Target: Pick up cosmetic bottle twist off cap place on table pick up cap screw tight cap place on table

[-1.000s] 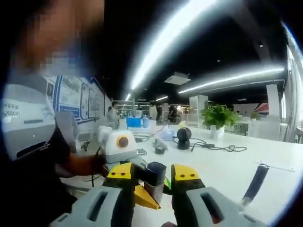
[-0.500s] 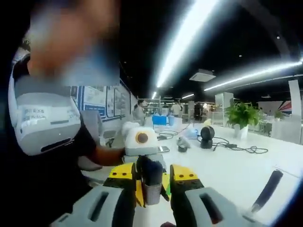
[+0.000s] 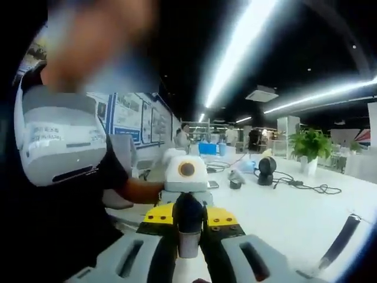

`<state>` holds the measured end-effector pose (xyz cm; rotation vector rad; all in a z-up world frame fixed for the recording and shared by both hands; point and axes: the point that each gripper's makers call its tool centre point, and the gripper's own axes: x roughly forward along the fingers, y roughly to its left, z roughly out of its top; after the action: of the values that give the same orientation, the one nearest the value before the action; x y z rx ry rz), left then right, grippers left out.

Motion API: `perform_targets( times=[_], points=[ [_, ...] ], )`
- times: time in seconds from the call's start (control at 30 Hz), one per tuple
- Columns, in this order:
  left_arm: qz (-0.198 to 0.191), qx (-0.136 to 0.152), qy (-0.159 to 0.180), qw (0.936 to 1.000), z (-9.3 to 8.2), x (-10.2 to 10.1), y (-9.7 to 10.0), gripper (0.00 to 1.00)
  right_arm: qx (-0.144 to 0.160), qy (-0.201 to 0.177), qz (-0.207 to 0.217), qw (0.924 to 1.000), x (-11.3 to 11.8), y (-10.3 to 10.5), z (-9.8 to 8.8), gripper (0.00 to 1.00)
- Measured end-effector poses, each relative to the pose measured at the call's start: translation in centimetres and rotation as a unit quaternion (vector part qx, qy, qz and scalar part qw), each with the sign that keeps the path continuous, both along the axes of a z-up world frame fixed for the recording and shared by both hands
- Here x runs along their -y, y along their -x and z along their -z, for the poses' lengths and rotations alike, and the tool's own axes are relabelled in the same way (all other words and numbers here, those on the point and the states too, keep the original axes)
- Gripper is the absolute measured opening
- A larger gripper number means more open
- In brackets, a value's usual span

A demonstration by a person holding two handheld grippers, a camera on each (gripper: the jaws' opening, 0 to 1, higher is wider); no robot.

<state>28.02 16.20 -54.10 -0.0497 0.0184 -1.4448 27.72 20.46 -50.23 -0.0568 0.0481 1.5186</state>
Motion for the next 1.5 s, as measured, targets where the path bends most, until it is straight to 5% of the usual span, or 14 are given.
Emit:
perform_targets(
  times=[0.47,0.93,1.5],
  points=[
    [-0.03,0.015,-0.014,0.9993,0.4,0.1,-0.6,0.1,-0.016,-0.019,0.036,0.9991,0.3,-0.6,0.4,0.11],
    [-0.076,0.032,-0.036,0.9959,0.9,0.0,-2.0,0.1,0.0,-0.012,0.107,0.9942,0.5,-1.8,0.8,0.11],
    [-0.188,0.053,-0.057,0.979,0.9,-0.7,-4.7,0.1,-0.01,-0.022,0.207,0.9781,0.7,-4.2,0.9,0.11]
  ],
)
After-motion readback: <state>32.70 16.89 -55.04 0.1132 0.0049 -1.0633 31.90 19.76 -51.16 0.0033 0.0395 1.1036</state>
